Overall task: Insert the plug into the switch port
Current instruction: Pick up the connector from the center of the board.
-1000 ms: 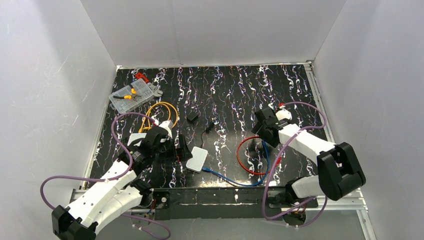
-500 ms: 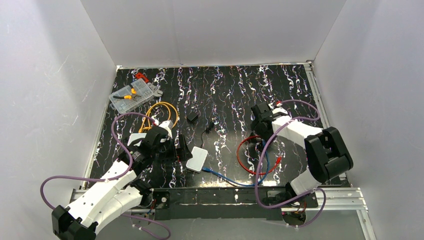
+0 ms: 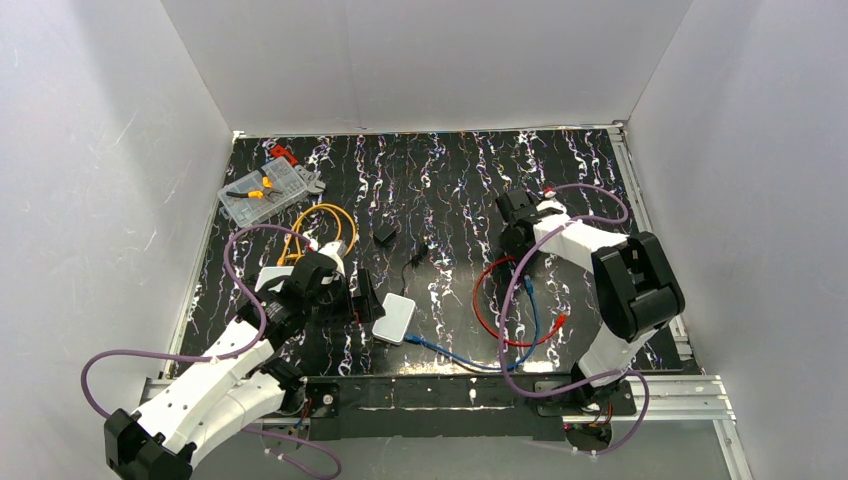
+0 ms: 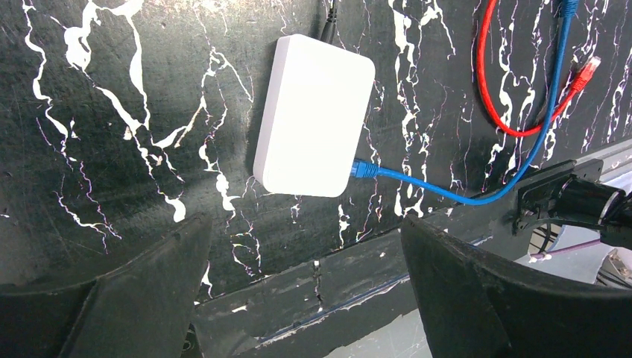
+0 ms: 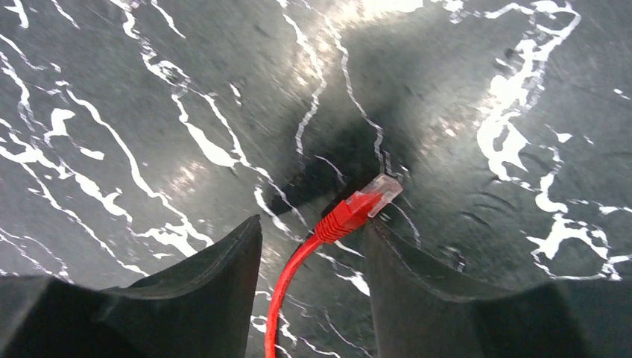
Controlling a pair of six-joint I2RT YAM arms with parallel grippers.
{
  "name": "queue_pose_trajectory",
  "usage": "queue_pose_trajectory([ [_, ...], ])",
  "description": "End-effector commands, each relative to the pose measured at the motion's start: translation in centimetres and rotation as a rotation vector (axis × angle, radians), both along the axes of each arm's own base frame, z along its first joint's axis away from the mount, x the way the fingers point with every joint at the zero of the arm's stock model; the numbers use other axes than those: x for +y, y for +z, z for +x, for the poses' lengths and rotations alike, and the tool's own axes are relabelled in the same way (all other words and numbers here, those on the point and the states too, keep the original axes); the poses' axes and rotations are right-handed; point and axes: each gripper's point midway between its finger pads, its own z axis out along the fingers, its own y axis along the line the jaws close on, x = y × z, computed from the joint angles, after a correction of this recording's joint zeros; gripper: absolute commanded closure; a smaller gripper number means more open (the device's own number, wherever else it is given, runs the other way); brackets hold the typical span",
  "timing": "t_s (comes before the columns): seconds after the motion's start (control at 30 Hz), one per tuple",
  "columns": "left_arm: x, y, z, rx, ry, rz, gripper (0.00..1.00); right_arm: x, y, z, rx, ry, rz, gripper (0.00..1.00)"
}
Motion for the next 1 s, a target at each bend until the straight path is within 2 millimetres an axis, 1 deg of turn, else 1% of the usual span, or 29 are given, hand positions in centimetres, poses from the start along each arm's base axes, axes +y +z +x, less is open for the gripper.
queue_pose_trajectory([
  [0.0,0.1,0.0,0.0,-0.006,-0.008,0.01,0.02,0.8,0.0,2.2,-0.032,0.011,0.007,0.44],
  [0.1,0.1,0.0,0.0,-0.008,-0.009,0.01,0.02,1.2,-0.3,2.9,-0.026,0.025,0.002,0.47],
  [0.23,0.2,-0.1,0.0,-0.006,-0.007,0.013,0.02,1.8,-0.7,3.7,-0.014,0.042,-0.001,0.57],
  [0.43,0.1,0.0,0.1,-0.008,-0.006,0.012,0.02,2.3,-1.3,4.6,0.006,0.07,-0.019,0.66],
  [0.53,0.1,-0.1,0.1,-0.005,-0.007,0.014,0.02,2.7,-1.5,5.0,0.012,0.089,-0.024,0.76],
  [0.63,0.2,-0.1,0.0,-0.005,-0.007,0.014,0.02,3.4,-1.6,5.3,0.013,0.115,-0.034,0.8],
  [0.67,0.2,-0.1,0.0,-0.005,-0.007,0.014,0.02,3.6,-1.5,5.4,0.01,0.123,-0.038,0.83],
  [0.7,0.2,-0.1,0.0,-0.005,-0.007,0.015,0.02,3.8,-1.5,5.5,0.01,0.128,-0.044,0.89],
  [0.73,0.2,-0.1,0.0,-0.005,-0.006,0.015,0.02,3.8,-1.5,5.5,0.011,0.128,-0.046,0.98],
  [0.87,0.2,-0.1,0.0,-0.004,-0.007,0.015,0.02,4.2,-0.8,5.7,-0.01,0.138,-0.038,0.99],
  [0.97,0.1,0.0,0.0,-0.005,-0.008,0.011,0.02,4.7,0.4,5.8,-0.043,0.149,-0.013,0.99],
])
